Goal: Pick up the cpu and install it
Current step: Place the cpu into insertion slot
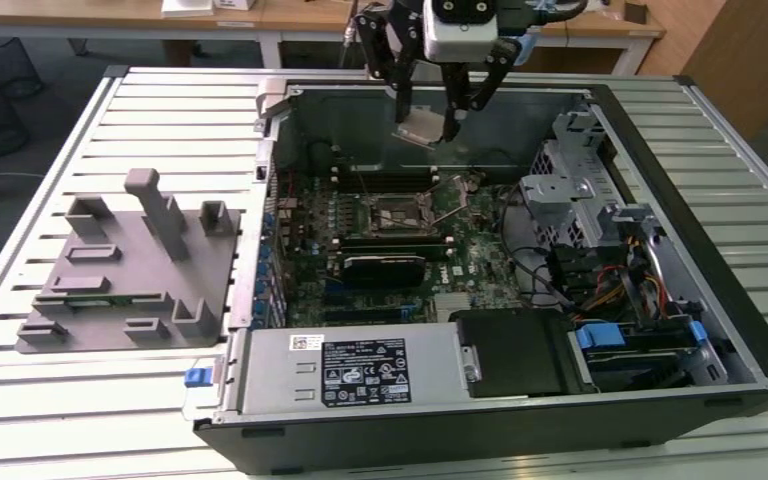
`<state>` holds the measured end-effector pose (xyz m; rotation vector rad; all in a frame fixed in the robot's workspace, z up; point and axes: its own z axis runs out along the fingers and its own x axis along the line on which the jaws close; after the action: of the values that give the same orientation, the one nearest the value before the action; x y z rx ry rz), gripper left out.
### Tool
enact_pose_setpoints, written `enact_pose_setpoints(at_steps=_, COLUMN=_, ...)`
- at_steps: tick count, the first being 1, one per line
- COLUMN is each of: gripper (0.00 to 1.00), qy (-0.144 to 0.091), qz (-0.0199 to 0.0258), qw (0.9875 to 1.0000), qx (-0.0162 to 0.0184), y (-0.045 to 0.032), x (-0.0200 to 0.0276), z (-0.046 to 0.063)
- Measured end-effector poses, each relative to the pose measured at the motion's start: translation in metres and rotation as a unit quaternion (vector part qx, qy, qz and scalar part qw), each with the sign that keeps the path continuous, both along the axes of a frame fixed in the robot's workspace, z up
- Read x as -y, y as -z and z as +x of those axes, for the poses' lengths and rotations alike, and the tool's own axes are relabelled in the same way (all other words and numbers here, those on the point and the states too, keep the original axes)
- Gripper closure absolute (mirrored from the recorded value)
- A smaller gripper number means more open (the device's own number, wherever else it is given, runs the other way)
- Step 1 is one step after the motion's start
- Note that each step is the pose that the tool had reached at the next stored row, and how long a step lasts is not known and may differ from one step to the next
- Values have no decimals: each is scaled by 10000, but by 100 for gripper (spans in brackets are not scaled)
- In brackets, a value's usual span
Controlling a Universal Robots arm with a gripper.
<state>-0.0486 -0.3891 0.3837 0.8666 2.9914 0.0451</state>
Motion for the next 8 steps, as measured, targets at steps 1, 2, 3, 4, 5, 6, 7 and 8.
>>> enact_pose_setpoints(at_steps=1, gripper=47, qy=75, qz=0, qw=10000, qx=1, y=3, x=0, z=0)
enact_pose_setpoints(at_steps=2, gripper=47, qy=155, qz=0, qw=9999, qx=1, y=8, x=-1, z=0)
enact_pose_setpoints(at_steps=3, gripper=47, qy=221, qz=0, qw=9998, qx=2, y=11, x=-2, z=0)
enact_pose_setpoints(at_steps=4, gripper=47, qy=299, qz=0, qw=9996, qx=3, y=15, x=-2, z=0)
enact_pose_setpoints(at_steps=5, gripper=47, qy=370, qz=0, qw=9993, qx=4, y=19, x=-3, z=0)
enact_pose_setpoints(at_steps=6, gripper=47, qy=441, qz=0, qw=9990, qx=4, y=22, x=-4, z=0)
enact_pose_setpoints(at_steps=7, gripper=47, qy=513, qz=0, qw=9987, qx=5, y=25, x=-4, z=0)
enact_pose_setpoints(at_steps=8, gripper=47, qy=585, qz=0, qw=9983, qx=6, y=28, x=-5, z=0)
